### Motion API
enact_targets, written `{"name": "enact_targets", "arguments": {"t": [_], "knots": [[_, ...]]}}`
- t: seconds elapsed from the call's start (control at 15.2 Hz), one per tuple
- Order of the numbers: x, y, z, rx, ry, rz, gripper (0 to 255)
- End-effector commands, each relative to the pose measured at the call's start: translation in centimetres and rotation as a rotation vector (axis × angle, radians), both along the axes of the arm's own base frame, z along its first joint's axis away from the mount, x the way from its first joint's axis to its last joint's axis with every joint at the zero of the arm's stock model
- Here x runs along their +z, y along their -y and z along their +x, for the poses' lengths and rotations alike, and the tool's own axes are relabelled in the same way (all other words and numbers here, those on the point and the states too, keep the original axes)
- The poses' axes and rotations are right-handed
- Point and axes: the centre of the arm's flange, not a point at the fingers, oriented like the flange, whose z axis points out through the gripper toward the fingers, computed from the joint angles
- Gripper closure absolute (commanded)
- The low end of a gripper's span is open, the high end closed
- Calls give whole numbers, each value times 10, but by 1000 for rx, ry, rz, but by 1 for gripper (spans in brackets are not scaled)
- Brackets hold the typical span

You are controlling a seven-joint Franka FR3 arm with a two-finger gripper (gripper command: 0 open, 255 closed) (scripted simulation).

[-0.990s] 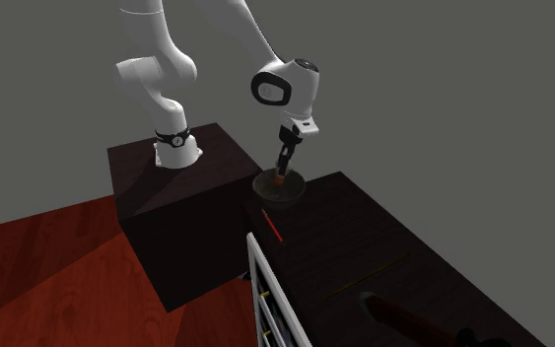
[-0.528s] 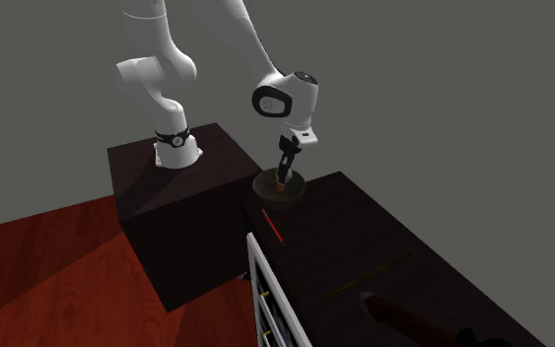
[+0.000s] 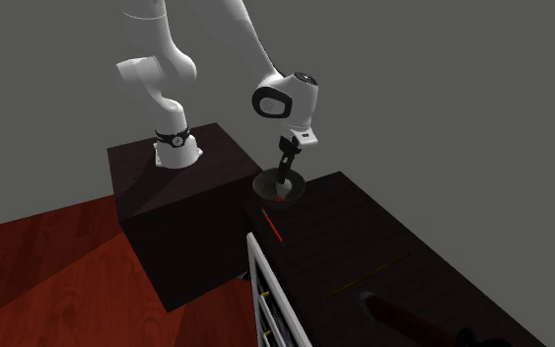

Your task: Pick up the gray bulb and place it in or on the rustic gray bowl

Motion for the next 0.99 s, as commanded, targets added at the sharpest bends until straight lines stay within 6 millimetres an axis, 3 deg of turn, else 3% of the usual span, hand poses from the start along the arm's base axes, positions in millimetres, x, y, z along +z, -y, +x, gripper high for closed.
{"name": "enact_targets", "arguments": {"t": [0.0,0.2,0.46,0.92], "knots": [[0,0,0,0,0,0,0],[0,0,0,0,0,0,0],[49,-6,5,0,0,0,0],[49,-6,5,0,0,0,0]]}}
